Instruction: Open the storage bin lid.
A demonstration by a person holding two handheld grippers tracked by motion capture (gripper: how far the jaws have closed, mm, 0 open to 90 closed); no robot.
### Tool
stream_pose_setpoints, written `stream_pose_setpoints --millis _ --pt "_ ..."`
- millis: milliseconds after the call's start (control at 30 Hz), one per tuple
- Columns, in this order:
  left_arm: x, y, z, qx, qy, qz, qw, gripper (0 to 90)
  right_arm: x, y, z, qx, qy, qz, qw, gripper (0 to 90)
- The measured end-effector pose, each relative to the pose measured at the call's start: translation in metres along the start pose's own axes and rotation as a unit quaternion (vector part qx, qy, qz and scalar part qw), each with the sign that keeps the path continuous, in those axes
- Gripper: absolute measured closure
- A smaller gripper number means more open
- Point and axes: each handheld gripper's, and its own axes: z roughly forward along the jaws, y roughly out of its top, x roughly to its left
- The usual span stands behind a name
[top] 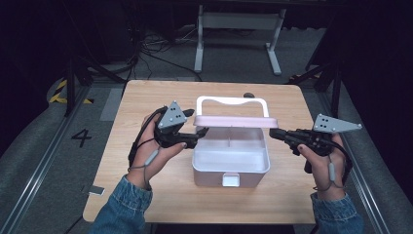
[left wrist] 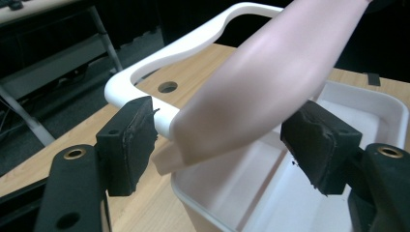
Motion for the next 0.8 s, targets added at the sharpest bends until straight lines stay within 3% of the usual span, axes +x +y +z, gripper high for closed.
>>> stream_pose_setpoints --millis 200,567,800 --pt "-0.003 0.003 0.008 -0.006 -0.006 0.004 1.0000 29.6 -0.001 0.000 0.000 -0.003 0.000 0.000 1.0000 90.0" --pt "-0.005 0.005 0.016 -0.034 0.002 0.012 0.9993 34.5 -0.002 0.000 0.000 -0.009 -0.002 0.002 1.0000 90.0" --pt "-0.004 0.006 0.015 -0.058 -0.002 -0.010 0.9983 45.4 -0.002 0.000 0.000 -0.013 -0.003 0.003 0.9999 90.0"
